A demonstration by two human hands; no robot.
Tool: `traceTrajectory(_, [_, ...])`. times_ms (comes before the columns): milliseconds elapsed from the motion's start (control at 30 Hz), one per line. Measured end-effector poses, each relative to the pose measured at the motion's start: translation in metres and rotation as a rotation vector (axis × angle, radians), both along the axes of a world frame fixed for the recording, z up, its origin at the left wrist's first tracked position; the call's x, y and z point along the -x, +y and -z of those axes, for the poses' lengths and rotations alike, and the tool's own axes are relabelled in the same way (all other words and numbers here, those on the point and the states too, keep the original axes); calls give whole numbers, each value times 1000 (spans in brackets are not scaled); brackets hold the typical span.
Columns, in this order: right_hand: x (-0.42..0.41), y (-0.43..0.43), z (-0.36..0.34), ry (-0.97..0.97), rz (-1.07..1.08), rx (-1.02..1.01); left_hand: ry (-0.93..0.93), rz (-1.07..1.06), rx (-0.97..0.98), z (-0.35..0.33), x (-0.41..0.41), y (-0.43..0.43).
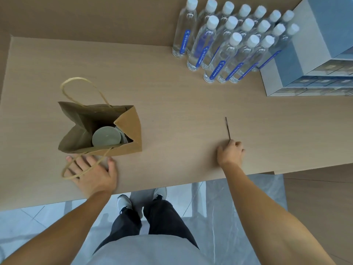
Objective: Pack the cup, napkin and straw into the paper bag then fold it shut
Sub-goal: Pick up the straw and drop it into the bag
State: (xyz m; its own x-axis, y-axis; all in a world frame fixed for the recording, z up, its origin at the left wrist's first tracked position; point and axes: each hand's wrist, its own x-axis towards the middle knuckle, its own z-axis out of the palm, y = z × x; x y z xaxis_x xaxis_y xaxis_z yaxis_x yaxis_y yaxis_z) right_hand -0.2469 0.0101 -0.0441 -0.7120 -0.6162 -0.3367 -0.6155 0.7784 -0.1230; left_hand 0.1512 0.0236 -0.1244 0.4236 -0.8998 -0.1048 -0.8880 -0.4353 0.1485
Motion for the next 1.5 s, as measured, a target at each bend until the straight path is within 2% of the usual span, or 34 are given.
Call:
traceTrajectory(100, [0,-2,6,-35,22,88,3,-1,14,-5,2,0])
traceTrajectory(200, [-10,-5,6,-153,43,35,21,-4,30,-5,3,1])
traceTrajectory(300, [-36,-7,0,-218,-44,-60,36,12,24,0,1,1])
traceTrajectory(367, [-60,-7,-7,-275,-60,-25,51,27,7,3,-2,0])
traceTrajectory(467, [-103,-11,-35,-411,-49,169,67,40,-21,4,-5,-2])
traceTrajectory(633, [-162,-22,-132,-822,-26,670,92,88,-40,-5,-6,-1])
traceTrajectory(733, [-188,-20,-193,-970,-174,980,87,146,-47,-10,-10,2])
traceTrajectory(833, [-215,-15,-224,-1049,-325,1088,96,214,-36,-16,-20,6])
traceTrajectory(933, [-236,-13,-223,-988,-382,1061,98,277,-24,-20,-32,8])
traceTrajectory(1100, [-250,-10,-198,-476,-552,933,110,290,-46,-26,-38,8])
traceTrajectory(1167, [-247,-7,-190,-370,-582,866,118,289,-46,-26,-35,9])
traceTrajectory(1500, [-246,-6,-187,-285,-596,815,104,286,-58,-25,-34,9])
